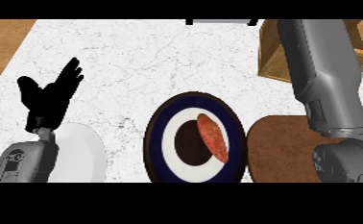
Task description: Pick the bell pepper from the cutting board and place it in the basket
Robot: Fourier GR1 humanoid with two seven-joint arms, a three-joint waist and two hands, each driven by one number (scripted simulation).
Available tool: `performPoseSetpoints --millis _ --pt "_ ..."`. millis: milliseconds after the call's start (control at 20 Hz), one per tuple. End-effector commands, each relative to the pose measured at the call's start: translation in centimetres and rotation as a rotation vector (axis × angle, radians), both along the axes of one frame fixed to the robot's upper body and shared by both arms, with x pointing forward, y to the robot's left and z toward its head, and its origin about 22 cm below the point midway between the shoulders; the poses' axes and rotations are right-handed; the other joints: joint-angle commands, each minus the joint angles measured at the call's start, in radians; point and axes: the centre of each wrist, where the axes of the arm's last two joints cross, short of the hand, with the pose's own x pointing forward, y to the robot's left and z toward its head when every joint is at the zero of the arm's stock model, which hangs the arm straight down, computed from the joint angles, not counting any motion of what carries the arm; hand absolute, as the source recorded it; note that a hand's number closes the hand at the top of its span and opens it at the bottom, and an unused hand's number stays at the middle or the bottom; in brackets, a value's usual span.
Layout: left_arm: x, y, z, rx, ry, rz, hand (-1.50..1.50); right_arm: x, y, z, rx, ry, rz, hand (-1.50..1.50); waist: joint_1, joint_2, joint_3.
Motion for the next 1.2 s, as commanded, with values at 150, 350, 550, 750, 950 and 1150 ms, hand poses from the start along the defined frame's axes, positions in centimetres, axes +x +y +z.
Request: performPoseSetpoints --millis 150,350,550,750,950,1150 --pt "-0.1 0.7 2.5 -0.003 -0.004 -0.009 0.00 -1.0 -5.3 -2.4 0.140 -0.169 -0.251 -1.50 0.005 -0.003 0.001" --pt "-1.1 1.0 0.1 -0.008 0.014 0.004 0.00 -1.2 -6.0 -4.4 0.131 -0.115 -0.230 -1.50 0.001 -0.001 0.000" --pt "0.0 1.0 0.8 0.023 0.001 -0.001 0.00 -0.6 -6.3 -3.7 0.122 -0.147 -0.166 -1.50 0.006 0.004 0.001" --pt "1.4 0.3 1.5 0.007 0.014 0.007 0.00 -0.9 -4.6 -1.5 0.126 -0.267 -0.158 -1.50 -0.009 -0.001 0.000" --pt "-0.3 3.0 1.0 0.017 0.012 0.042 0.00 -2.7 -7.9 -0.6 0.169 -0.499 -0.245 -1.50 -0.028 -0.011 0.000" --pt "-0.8 2.2 -0.3 0.002 0.025 0.043 0.00 -4.6 -7.2 0.0 0.200 -0.661 -0.259 -1.50 -0.047 -0.020 -0.001"
